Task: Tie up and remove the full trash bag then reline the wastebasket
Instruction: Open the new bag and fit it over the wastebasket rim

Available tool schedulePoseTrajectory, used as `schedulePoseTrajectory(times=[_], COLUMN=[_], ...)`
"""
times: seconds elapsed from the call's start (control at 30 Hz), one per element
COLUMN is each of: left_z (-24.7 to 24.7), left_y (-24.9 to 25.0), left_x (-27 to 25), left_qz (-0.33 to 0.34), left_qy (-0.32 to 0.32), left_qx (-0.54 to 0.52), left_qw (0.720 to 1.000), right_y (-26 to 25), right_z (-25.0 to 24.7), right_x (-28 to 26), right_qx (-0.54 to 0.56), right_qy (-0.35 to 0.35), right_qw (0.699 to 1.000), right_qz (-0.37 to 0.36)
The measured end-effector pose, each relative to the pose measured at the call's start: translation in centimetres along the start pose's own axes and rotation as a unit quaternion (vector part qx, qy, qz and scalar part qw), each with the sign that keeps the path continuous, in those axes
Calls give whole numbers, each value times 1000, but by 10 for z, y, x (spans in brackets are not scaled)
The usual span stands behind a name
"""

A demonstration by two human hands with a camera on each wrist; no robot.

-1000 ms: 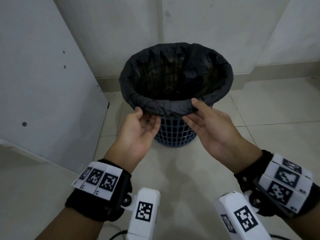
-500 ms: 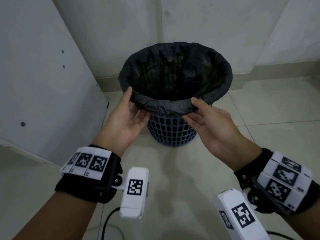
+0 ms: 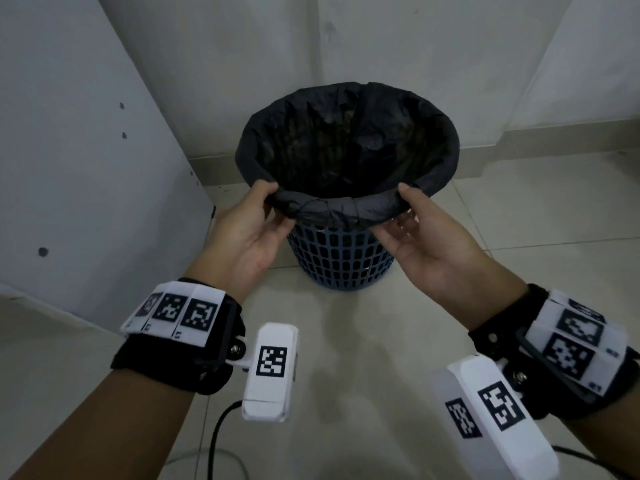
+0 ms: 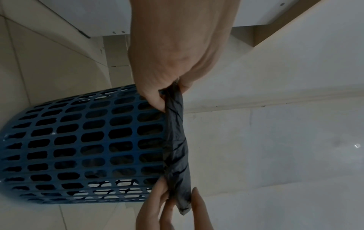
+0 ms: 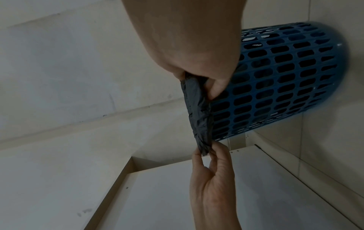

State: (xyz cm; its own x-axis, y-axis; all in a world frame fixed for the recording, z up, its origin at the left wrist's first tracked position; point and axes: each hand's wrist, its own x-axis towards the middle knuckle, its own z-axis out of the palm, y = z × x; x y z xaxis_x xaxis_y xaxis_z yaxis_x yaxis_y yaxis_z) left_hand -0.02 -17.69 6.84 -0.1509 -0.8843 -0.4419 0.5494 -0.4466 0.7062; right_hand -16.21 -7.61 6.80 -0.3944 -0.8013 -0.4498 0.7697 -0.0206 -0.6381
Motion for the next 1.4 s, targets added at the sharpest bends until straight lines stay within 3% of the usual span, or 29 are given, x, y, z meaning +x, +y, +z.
schedulePoseTrajectory(times=[0.13, 0.37, 0.57, 0.7, 0.8, 1.1, 1.4], left_z=[0, 0, -4, -5, -7, -2, -8], left_y=[1, 3, 8, 6, 5, -3, -6], left_x=[-1, -6, -9, -13, -18, -30, -27], left_qz=[0, -20, -56, -45, -46, -23, -2], left_qy=[5, 5, 12, 7, 9, 36, 41], left_qx=[5, 22, 107, 73, 53, 83, 52], left_qw=[1000, 1000, 993, 996, 997, 996, 998], right_y=[8, 9, 7, 3, 0, -4, -7], right_z=[-3, -1, 2, 7, 9, 9, 9], right_x=[-8, -6, -6, -10, -13, -3, -3], right_qx=[-34, -47, -25, -81, -63, -29, -30], right_qy=[-31, -43, -19, 1, -32, -51, -3], right_qw=[998, 998, 999, 993, 989, 994, 997], right_qz=[47, 14, 6, 82, 127, 92, 78])
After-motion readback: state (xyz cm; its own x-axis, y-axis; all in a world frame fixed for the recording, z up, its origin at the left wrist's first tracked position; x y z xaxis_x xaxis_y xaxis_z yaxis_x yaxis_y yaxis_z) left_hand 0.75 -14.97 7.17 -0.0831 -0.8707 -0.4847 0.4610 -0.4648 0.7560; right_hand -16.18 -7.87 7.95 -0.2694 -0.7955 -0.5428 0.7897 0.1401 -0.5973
